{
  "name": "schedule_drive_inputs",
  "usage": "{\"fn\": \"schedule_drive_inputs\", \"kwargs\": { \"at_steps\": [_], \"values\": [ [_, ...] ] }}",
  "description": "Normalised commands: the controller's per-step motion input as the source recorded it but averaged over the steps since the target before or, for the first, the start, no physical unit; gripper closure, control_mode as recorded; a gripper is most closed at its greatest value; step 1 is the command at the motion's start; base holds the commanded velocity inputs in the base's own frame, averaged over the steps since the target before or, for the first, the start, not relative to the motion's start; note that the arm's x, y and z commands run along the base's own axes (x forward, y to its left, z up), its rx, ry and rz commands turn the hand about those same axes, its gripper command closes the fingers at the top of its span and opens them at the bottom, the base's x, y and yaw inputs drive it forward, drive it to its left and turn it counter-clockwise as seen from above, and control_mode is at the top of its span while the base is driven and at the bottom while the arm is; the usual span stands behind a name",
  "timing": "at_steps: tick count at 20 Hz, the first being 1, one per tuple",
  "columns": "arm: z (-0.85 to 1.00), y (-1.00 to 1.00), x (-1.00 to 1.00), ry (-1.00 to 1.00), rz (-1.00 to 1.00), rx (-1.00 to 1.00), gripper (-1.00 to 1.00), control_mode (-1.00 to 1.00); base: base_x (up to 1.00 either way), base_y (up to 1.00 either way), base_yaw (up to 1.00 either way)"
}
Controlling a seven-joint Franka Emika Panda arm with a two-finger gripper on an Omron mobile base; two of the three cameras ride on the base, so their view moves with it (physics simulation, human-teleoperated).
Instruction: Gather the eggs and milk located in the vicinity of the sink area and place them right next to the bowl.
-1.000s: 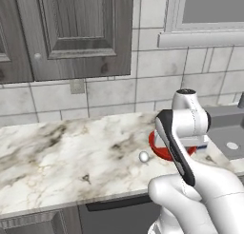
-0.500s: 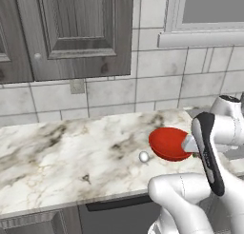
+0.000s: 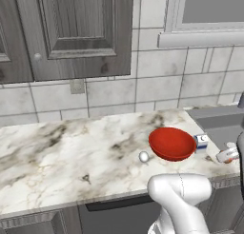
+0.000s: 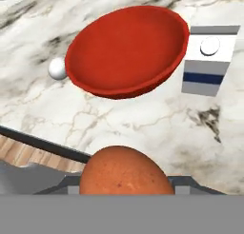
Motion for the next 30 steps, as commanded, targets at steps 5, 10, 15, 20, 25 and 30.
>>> {"fn": "schedule_drive_inputs", "kwargs": {
  "at_steps": [5, 10, 15, 20, 25, 30],
  "values": [
    [-0.51, -0.39, 0.23, -0.35, 0.30, 0.06, 1.00, -1.00, 0.00, 0.00, 0.00],
    [-0.24, -0.10, 0.18, -0.40, 0.43, 0.00, 1.00, -1.00, 0.00, 0.00, 0.00],
    [0.00, -0.01, 0.00, -0.21, 0.30, 0.00, 1.00, -1.00, 0.00, 0.00, 0.00],
    [0.00, 0.00, 0.14, 0.01, 0.00, 0.00, 1.00, -1.00, 0.00, 0.00, 0.00],
    [-0.09, 0.32, 0.43, 0.03, -0.15, 0.00, 1.00, -1.00, 0.00, 0.00, 0.00],
    [-0.44, 0.11, 0.26, 0.01, -0.24, 0.00, 1.00, -1.00, 0.00, 0.00, 0.00]
  ]
}}
